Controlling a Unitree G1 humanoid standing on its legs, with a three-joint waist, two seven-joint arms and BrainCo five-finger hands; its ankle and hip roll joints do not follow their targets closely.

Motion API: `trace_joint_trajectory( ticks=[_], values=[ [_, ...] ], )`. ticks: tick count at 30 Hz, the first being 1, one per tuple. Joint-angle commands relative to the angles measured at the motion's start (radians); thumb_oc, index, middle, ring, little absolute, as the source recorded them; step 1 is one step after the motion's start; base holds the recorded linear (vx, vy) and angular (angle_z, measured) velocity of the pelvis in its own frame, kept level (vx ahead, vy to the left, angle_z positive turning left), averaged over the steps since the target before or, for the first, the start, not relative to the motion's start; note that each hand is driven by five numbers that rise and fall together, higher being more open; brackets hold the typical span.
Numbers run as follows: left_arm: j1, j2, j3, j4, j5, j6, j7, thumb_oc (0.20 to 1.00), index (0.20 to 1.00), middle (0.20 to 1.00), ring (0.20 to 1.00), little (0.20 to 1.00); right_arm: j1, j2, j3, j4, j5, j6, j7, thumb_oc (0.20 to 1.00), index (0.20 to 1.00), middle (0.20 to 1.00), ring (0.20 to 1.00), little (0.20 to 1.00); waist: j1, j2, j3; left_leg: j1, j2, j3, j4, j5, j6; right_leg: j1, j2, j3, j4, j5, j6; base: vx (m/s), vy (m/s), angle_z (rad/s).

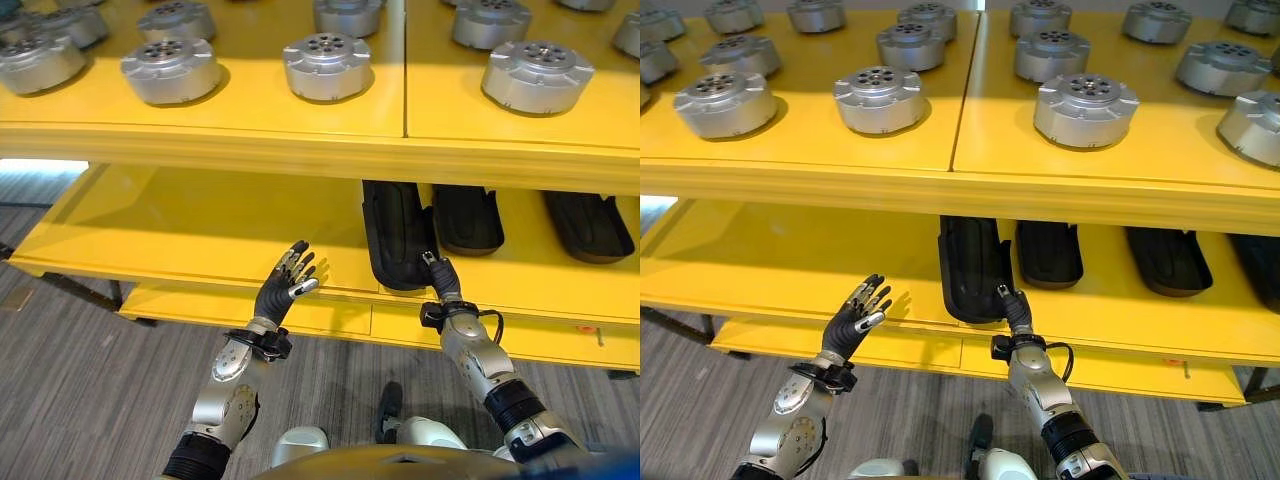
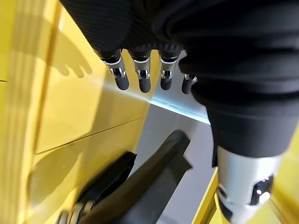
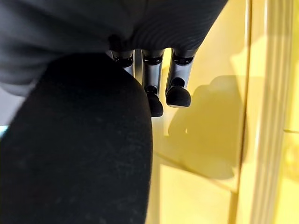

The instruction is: Move parts from the plastic box to the shelf.

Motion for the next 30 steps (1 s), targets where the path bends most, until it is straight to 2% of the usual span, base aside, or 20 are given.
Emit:
trace_joint_trajectory(
  ticks=[1, 4, 6, 7, 11, 12, 16, 20, 22, 24, 25, 27, 28, 30],
  values=[
    [-0.005, 0.009, -0.018, -0.043, 0.03, -0.024, -0.052, 1.0, 1.0, 1.0, 1.0, 1.0, -0.106, 0.022, -0.027, -0.031, -0.047, -0.049, -0.028, 0.2, 0.2, 0.2, 0.2, 0.2, -0.027, -0.028, -0.024, -0.058, 0.017, 0.129, 0.058, 0.205, -0.02, 0.151, -0.094, -0.002, 0.035, -0.081, 0.077, 0.04, 0.257, -0.01],
    [-0.007, 0.012, -0.023, -0.041, 0.009, -0.034, -0.043, 1.0, 1.0, 1.0, 1.0, 1.0, -0.129, 0.007, -0.014, -0.024, -0.06, -0.024, -0.01, 0.2, 0.2, 0.2, 0.2, 0.2, -0.033, -0.006, -0.037, -0.013, 0.078, 0.075, -0.1, 0.29, -0.056, 0.152, -0.11, 0.018, 0.035, -0.086, 0.089, 0.06, 0.343, 0.21],
    [-0.008, 0.012, -0.01, -0.052, 0.001, -0.02, -0.04, 1.0, 1.0, 1.0, 1.0, 1.0, -0.139, -0.001, -0.002, -0.019, -0.071, -0.013, -0.002, 0.2, 0.2, 0.2, 0.2, 0.2, -0.026, 0.007, -0.038, -0.039, 0.146, 0.003, -0.142, 0.39, -0.089, 0.156, -0.125, 0.048, 0.043, -0.097, 0.09, 0.08, 0.378, -0.04],
    [-0.01, 0.01, -0.004, -0.054, -0.003, -0.015, -0.043, 1.0, 1.0, 1.0, 1.0, 1.0, -0.144, -0.005, 0.003, -0.015, -0.072, -0.012, -0.001, 0.2, 0.2, 0.2, 0.2, 0.2, -0.025, 0.01, -0.035, -0.046, 0.164, -0.018, -0.145, 0.4, -0.093, 0.153, -0.138, 0.058, 0.057, -0.106, 0.091, 0.06, 0.404, 0.11],
    [-0.034, 0.021, -0.001, -0.042, -0.005, 0.002, -0.031, 1.0, 1.0, 1.0, 1.0, 1.0, -0.149, -0.015, 0.007, -0.007, -0.066, -0.001, -0.002, 0.2, 0.2, 0.2, 0.2, 0.2, -0.043, 0.031, -0.021, -0.02, 0.157, -0.008, -0.151, 0.305, -0.084, 0.102, -0.192, 0.082, 0.166, -0.127, 0.118, 0.03, 0.459, -0.49],
    [-0.055, 0.034, -0.02, -0.01, 0.002, -0.002, -0.042, 1.0, 1.0, 1.0, 1.0, 1.0, -0.132, -0.014, -0.019, 0.006, -0.052, -0.01, -0.008, 0.2, 0.2, 0.2, 0.2, 0.2, -0.063, 0.028, -0.015, -0.01, 0.125, 0.034, -0.142, 0.251, -0.061, 0.1, -0.213, 0.082, 0.171, -0.106, 0.135, 0.01, 0.499, -0.62],
    [-0.047, 0.056, -0.026, 0.003, 0.02, -0.023, -0.066, 1.0, 1.0, 1.0, 1.0, 1.0, -0.09, -0.011, -0.033, -0.011, -0.051, -0.031, -0.019, 0.2, 0.2, 0.2, 0.2, 0.2, -0.069, 0.011, -0.016, 0.008, 0.081, 0.041, -0.147, 0.216, -0.034, 0.117, -0.228, 0.116, 0.11, -0.041, 0.173, 0.01, 0.298, -0.35],
    [-0.044, 0.077, -0.029, -0.012, 0.04, -0.027, -0.066, 1.0, 1.0, 1.0, 1.0, 1.0, -0.073, 0.001, -0.057, -0.027, -0.053, -0.042, -0.03, 0.2, 0.2, 0.2, 0.2, 0.2, -0.064, -0.005, -0.013, 0.034, 0.034, 0.063, -0.172, 0.184, 0.001, 0.128, -0.24, 0.111, 0.058, 0.007, 0.199, -0.03, 0.233, 0.03],
    [-0.045, 0.085, -0.024, -0.025, 0.051, -0.018, -0.077, 1.0, 1.0, 1.0, 1.0, 1.0, -0.061, 0.007, -0.079, -0.041, -0.058, -0.041, -0.034, 0.2, 0.2, 0.2, 0.2, 0.2, -0.061, -0.017, -0.012, 0.04, 0.009, 0.088, -0.185, 0.17, 0.016, 0.127, -0.258, 0.093, 0.027, 0.047, 0.214, -0.07, 0.202, -0.18],
    [-0.041, 0.087, -0.018, -0.027, 0.072, -0.014, -0.078, 1.0, 1.0, 1.0, 1.0, 1.0, -0.054, 0.013, -0.089, -0.044, -0.046, -0.04, -0.027, 0.2, 0.2, 0.2, 0.2, 0.2, -0.051, -0.026, -0.01, 0.054, 0.0, 0.131, -0.202, 0.168, 0.02, 0.127, -0.265, 0.038, 0.009, 0.074, 0.223, -0.03, 0.117, -0.25],
    [-0.027, 0.088, -0.009, -0.032, 0.081, -0.018, -0.073, 1.0, 1.0, 1.0, 1.0, 1.0, -0.053, 0.023, -0.09, -0.041, -0.048, -0.04, -0.011, 0.2, 0.2, 0.2, 0.2, 0.2, -0.039, -0.032, -0.008, 0.082, -0.001, 0.168, -0.219, 0.155, 0.015, 0.117, -0.269, -0.021, 0.028, 0.092, 0.243, -0.02, 0.101, -0.43],
    [0.0, 0.09, 0.005, -0.04, 0.093, -0.034, -0.052, 1.0, 1.0, 1.0, 1.0, 1.0, -0.058, 0.033, -0.079, -0.044, -0.055, -0.038, 0.016, 0.2, 0.2, 0.2, 0.2, 0.2, -0.025, -0.029, -0.005, 0.103, 0.002, 0.236, -0.239, 0.153, 0.021, 0.099, -0.257, -0.104, 0.097, 0.054, 0.24, -0.08, 0.067, -0.83],
    [0.003, 0.094, 0.013, -0.048, 0.094, -0.031, -0.042, 1.0, 1.0, 1.0, 1.0, 1.0, -0.058, 0.028, -0.07, -0.052, -0.053, -0.038, 0.016, 0.2, 0.2, 0.2, 0.2, 0.2, -0.028, -0.026, -0.005, 0.095, 0.001, 0.235, -0.239, 0.16, 0.025, 0.094, -0.2, -0.1, 0.118, -0.012, 0.209, -0.09, -0.034, -1.18],
    [-0.031, 0.099, 0.016, -0.049, 0.069, 0.006, -0.015, 1.0, 1.0, 1.0, 1.0, 1.0, -0.068, 0.01, -0.069, -0.046, -0.045, -0.048, 0.011, 0.2, 0.2, 0.2, 0.2, 0.2, -0.031, -0.031, -0.004, 0.054, -0.017, 0.19, -0.214, 0.16, 0.027, 0.104, -0.141, -0.063, 0.107, -0.065, 0.176, -0.06, -0.155, -0.54]
  ],
)
